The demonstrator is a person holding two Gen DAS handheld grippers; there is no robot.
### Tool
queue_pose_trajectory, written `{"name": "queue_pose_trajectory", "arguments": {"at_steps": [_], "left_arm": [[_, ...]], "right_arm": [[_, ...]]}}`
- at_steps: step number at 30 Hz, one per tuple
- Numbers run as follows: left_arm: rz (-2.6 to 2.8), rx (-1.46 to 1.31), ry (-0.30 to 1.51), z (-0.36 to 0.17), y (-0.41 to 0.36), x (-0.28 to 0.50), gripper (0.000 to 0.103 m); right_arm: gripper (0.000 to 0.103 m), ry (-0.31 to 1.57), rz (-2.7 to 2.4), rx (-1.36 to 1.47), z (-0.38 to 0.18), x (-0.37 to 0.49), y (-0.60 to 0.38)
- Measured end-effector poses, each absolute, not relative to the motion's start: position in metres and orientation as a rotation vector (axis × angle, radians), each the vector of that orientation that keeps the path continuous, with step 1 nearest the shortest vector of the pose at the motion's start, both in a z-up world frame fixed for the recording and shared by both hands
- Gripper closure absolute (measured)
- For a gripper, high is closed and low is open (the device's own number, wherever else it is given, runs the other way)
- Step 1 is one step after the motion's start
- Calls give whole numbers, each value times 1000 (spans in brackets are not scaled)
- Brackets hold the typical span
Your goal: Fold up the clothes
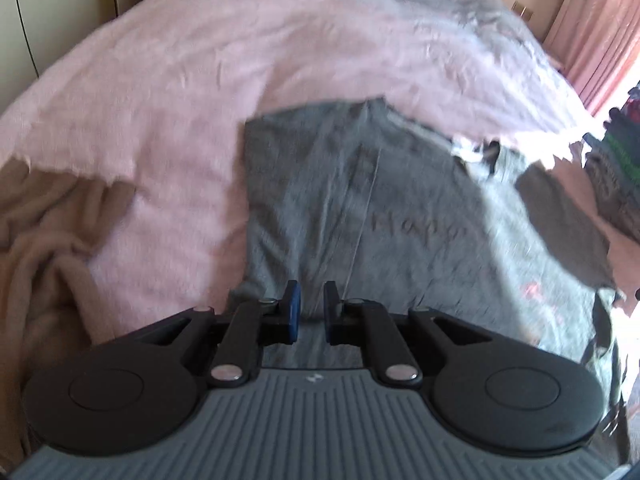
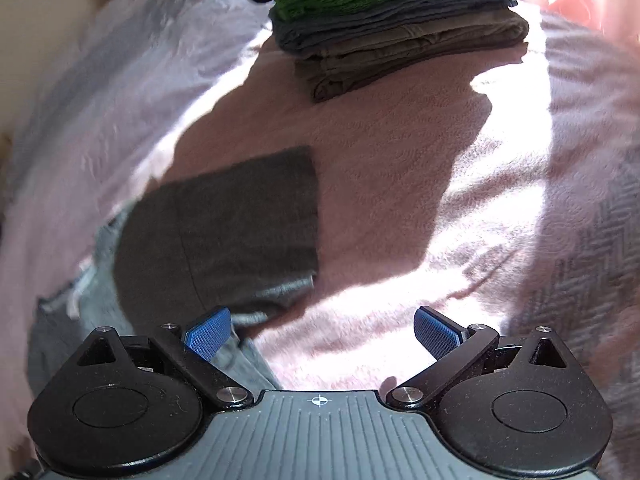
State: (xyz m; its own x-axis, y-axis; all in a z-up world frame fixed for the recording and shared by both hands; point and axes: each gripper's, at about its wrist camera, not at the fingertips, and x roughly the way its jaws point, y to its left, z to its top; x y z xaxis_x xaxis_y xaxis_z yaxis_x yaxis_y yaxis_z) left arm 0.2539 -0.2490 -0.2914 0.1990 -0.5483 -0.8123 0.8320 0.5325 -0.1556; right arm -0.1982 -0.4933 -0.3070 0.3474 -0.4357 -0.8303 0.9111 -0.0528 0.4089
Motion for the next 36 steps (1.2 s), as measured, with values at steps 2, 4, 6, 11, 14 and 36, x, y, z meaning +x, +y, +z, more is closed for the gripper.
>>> {"name": "queue_pose_trajectory", "arguments": {"at_steps": [2, 4, 6, 11, 14, 36], "left_arm": [[-1014, 287, 965, -281, -258, 260, 91], [-1015, 207, 1008, -279, -267, 268, 90], [-1009, 132, 1053, -279, -275, 274, 90], [-992, 59, 1118, -287, -280, 278, 90], [-963, 14, 1178, -297, -277, 280, 90], [-887, -48, 1223, -309, -246, 302, 90]], "right_arm": [[4, 379, -1134, 1251, -317, -218, -506], [28, 295, -1101, 1340, -333, -231, -519], [32, 264, -1094, 1409, -351, -238, -531], [32, 210, -1002, 1436, -377, -238, -562], [36, 204, -931, 1423, -388, -229, -575], [15, 828, -710, 287, -296, 60, -440]]}}
